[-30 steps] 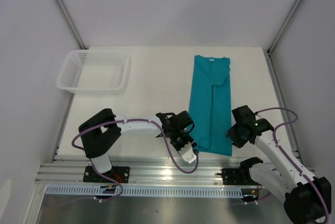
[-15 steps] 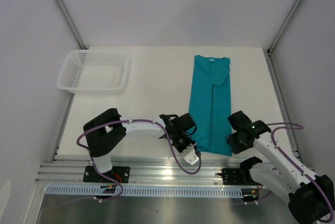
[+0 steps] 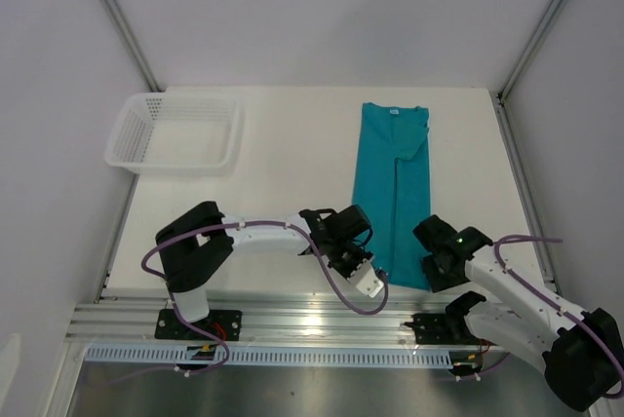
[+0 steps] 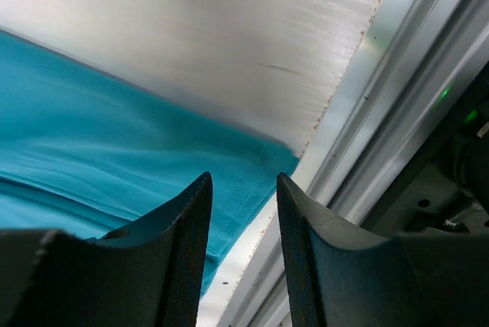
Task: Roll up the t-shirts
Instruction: Roll the tshirt
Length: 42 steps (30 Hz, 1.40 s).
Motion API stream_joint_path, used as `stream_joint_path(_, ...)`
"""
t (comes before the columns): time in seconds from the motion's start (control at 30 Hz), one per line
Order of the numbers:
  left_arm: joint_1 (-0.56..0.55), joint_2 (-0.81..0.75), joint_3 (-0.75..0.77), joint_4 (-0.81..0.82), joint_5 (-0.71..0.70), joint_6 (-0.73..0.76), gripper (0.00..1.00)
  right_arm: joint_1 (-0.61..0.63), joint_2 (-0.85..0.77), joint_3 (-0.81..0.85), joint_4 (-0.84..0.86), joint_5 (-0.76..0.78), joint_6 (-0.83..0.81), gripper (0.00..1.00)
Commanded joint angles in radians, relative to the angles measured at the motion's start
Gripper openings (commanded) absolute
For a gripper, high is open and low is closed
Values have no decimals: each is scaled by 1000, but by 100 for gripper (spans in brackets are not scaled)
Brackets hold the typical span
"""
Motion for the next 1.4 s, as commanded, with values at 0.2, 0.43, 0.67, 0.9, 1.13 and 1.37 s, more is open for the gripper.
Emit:
stream_joint_path(0.2,66,20,151,-20,40,-188,1,-114,-76,143,147,128,-540,44)
stream_joint_path(0.43,67,15,137,-43,50,-155,1,-375,2,269,312,-235,-1211,44)
stream_joint_path(0.67,81,1,126,-56,52,-145,1,-523,81,131,142,-355,-1015,46)
stream_joint_path(0.9,84,-11,123,-43,55,-146,1,-406,47,91,111,-194,-748,55)
stream_joint_path(1.13,84,-26,96,-20,66,-143,0,-379,136,57,152,-142,-638,57)
stream_joint_path(1.37,92,-25,94,-26,52,-152,1,-300,188,11,184,-137,-530,54)
